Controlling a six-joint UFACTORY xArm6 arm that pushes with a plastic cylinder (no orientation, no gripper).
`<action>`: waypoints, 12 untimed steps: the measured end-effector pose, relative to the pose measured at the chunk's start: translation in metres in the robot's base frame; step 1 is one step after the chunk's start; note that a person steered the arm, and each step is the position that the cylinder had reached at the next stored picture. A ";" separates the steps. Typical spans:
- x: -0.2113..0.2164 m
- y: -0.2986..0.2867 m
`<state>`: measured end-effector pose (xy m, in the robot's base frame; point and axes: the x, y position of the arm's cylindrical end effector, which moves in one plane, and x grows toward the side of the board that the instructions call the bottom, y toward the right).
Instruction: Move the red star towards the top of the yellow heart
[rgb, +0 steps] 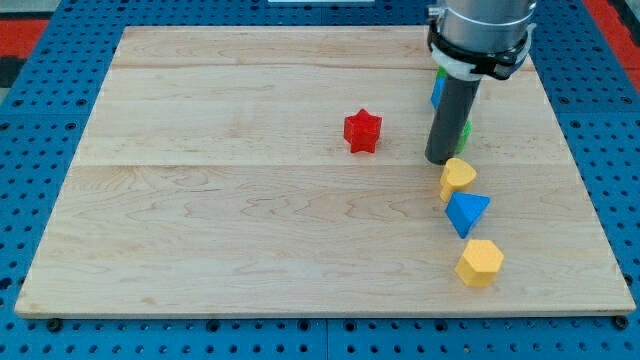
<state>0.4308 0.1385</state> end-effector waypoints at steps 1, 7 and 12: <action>-0.009 0.011; -0.042 -0.124; -0.044 -0.073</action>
<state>0.3866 0.0652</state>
